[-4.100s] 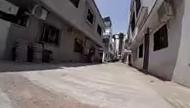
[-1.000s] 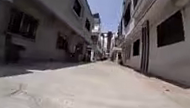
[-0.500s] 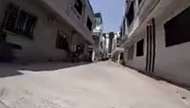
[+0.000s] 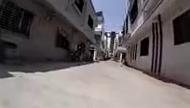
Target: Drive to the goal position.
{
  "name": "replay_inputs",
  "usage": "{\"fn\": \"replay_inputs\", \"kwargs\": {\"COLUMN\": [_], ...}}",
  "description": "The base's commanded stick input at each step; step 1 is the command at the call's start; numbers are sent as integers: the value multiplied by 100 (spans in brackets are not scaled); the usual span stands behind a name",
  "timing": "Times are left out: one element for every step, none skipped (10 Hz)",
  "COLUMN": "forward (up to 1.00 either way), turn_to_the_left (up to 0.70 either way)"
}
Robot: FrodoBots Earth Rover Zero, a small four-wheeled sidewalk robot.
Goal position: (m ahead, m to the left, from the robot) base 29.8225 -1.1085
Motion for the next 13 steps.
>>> {"fn": "replay_inputs", "kwargs": {"forward": [85, 85, 85, 85, 85, 85, 85, 85, 85, 85, 85, 85, 85], "turn_to_the_left": [-34, -34, -22, -5, 0, 0, 0, 0, 0, 0, 0, 0, 0]}}
